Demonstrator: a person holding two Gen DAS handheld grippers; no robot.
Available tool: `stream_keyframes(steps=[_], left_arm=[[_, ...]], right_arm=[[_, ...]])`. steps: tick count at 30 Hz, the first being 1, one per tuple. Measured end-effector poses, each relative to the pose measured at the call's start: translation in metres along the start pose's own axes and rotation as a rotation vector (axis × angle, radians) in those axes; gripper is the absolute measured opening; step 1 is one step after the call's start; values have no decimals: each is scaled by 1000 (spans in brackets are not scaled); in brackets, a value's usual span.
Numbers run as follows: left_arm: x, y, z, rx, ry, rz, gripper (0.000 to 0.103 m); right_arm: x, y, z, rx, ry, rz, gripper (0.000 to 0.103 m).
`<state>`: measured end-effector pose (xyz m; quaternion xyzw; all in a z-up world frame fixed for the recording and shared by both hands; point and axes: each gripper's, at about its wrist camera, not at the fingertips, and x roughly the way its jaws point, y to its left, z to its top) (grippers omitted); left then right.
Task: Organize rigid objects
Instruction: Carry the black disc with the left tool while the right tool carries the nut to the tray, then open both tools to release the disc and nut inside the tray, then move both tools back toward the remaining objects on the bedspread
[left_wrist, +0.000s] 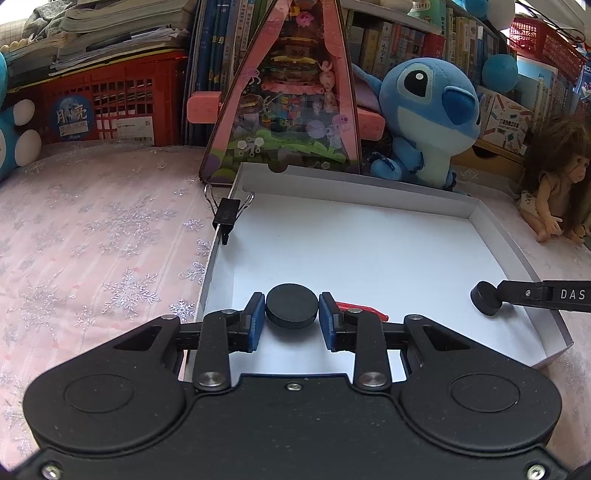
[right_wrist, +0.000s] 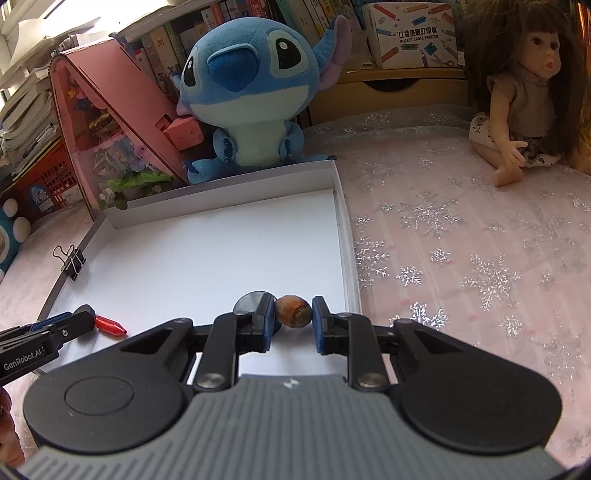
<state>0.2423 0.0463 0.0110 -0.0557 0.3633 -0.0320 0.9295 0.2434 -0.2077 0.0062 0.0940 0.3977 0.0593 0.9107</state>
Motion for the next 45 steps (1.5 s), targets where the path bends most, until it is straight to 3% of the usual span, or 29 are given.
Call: stream_keyframes(steps=[7, 11, 17, 23, 33, 45], left_arm=[[-1, -2, 0, 5, 1, -1, 33], [-6, -1, 0, -1, -8, 6, 49], [-16, 3, 0, -25, -8, -22, 63], [-37, -3, -7, 23, -52, -26, 76], [-76, -19, -34, 119, -112, -75, 84], [-116, -27, -71, 187, -151, -129, 88]], right_arm=[[0, -1, -1, 11, -6, 14, 31], [-4, -3, -2, 24, -14, 30, 48], [-14, -2, -4, 1, -35, 36, 58], [-32, 0, -14, -47, -69, 50, 69], [-64, 6, -40, -146, -123, 78, 82], [-100, 7, -74, -231, -193, 82, 87]])
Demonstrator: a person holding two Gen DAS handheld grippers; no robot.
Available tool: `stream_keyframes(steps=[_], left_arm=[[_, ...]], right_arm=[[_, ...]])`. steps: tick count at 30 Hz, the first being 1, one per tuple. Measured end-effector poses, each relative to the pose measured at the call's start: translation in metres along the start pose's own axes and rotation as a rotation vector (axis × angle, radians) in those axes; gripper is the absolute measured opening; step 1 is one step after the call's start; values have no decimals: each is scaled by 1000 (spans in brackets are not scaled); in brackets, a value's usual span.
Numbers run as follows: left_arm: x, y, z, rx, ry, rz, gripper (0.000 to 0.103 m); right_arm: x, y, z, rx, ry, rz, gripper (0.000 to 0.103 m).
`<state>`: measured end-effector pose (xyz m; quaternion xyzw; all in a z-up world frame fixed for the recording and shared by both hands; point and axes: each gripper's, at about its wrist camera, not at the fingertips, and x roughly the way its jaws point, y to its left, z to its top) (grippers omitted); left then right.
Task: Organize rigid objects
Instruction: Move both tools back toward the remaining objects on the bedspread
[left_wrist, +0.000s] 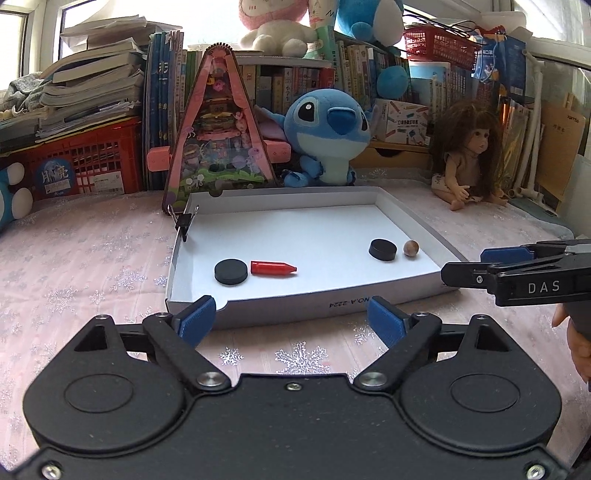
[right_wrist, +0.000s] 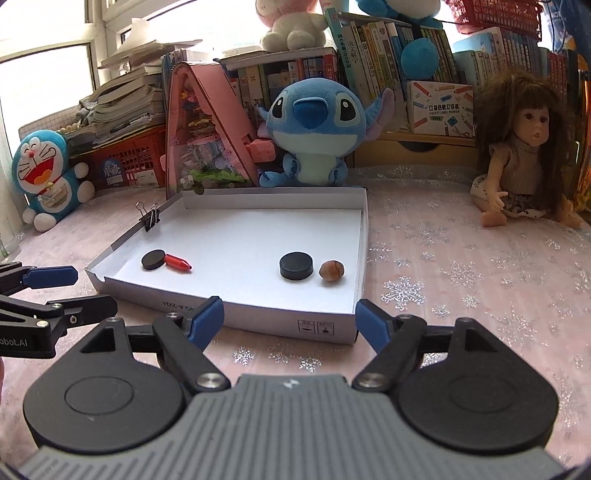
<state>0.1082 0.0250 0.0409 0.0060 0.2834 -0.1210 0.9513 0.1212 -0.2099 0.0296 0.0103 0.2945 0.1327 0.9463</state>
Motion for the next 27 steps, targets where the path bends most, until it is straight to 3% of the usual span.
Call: stream_keyframes(steps=[9, 21, 27], left_arm=[[-16, -10, -20, 13, 22, 2, 88], [-36, -15, -44, 25, 30, -58, 88], [-43, -12, -58, -1, 46, -46, 77]], right_arm=[[-24, 12, -22, -73, -38, 6, 88], [-51, 17, -47, -164, -80, -37, 89], [-61, 17, -64, -188, -76, -61, 90]])
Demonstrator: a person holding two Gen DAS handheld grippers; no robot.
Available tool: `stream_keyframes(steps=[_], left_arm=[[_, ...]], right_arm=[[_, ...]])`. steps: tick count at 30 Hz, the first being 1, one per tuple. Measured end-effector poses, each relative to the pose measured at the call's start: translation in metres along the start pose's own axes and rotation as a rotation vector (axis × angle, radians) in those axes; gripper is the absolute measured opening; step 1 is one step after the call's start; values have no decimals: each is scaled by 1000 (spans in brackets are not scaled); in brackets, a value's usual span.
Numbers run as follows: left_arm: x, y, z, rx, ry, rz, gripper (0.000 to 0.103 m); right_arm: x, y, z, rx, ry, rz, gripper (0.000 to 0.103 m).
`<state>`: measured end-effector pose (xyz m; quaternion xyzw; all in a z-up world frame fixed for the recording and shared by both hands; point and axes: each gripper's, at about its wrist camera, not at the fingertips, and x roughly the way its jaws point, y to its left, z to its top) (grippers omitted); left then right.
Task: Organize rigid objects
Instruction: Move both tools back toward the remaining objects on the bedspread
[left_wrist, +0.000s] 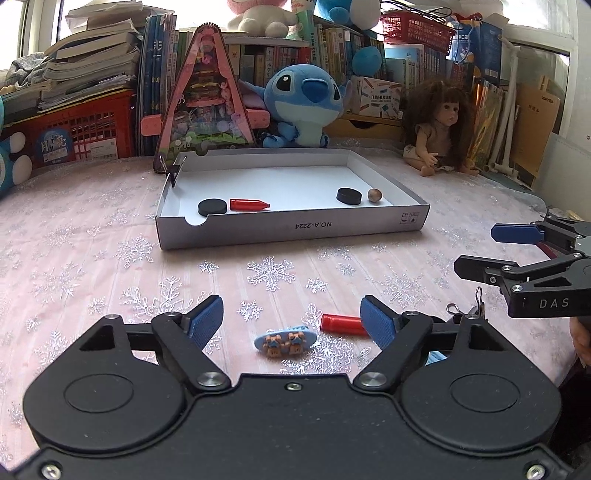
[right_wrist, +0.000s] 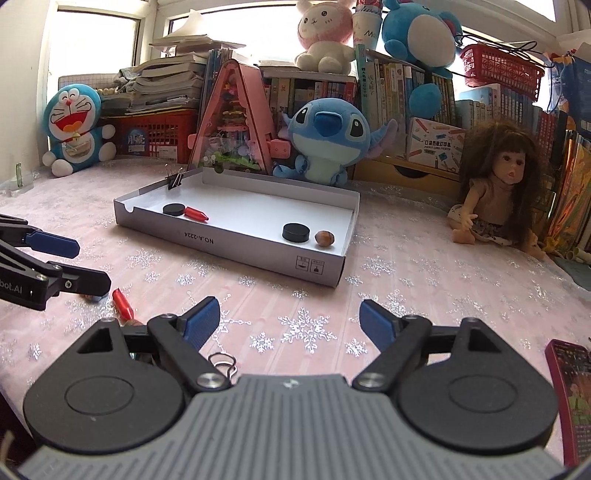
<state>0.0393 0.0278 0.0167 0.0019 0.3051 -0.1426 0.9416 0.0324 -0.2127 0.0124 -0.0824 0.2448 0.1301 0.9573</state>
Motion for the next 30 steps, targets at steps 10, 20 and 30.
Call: stream_keyframes(steps=[10, 20, 30], left_arm=[[-7, 1, -14, -33, 17, -13, 52], [0, -2, -14, -42, 31, -17, 48], [8, -7, -14, -27, 31, 8, 48]], right_arm=[[-19, 2, -19, -2, -10, -39, 90], [-36, -5, -26, 29, -36, -50, 90], [-37, 5, -43, 34, 32, 28, 89]])
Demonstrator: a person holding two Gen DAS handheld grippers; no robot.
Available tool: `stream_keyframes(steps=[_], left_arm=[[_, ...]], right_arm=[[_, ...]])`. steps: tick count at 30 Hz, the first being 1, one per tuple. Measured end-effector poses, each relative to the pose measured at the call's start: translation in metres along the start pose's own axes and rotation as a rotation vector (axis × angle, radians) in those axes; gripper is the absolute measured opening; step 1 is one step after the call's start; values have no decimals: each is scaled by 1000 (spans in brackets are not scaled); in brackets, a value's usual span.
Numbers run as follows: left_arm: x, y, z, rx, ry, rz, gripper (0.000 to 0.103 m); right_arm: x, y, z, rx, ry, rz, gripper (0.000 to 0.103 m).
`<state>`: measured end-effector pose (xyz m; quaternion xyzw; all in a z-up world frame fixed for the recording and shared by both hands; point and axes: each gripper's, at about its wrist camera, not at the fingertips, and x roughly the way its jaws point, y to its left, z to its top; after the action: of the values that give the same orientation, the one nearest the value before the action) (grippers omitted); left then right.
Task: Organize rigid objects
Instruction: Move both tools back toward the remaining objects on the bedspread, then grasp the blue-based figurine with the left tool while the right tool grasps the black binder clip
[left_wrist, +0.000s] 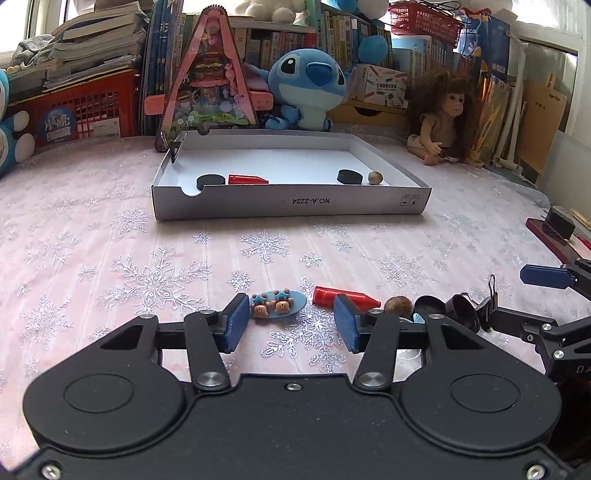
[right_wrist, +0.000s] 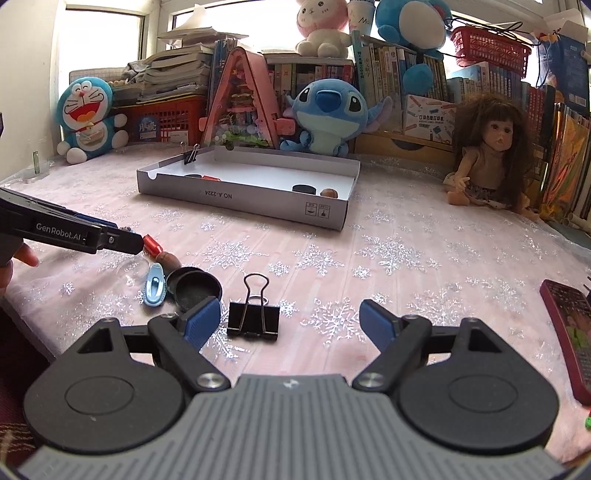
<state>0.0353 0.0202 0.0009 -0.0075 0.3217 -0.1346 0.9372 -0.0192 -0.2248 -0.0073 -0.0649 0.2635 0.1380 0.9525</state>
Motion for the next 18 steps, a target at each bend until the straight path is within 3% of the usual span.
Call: stream_keyframes(steps=[7, 13, 18], left_arm=[[0, 2, -1, 15, -2, 17, 43], [1, 4, -1, 16, -8, 21, 37], [2, 3, 0, 10, -16, 16, 35]], right_arm=[[3, 3, -3, 2, 13, 6, 86], [8, -1, -3, 36, 31, 16, 74], [9, 0, -3, 38, 32, 30, 56]])
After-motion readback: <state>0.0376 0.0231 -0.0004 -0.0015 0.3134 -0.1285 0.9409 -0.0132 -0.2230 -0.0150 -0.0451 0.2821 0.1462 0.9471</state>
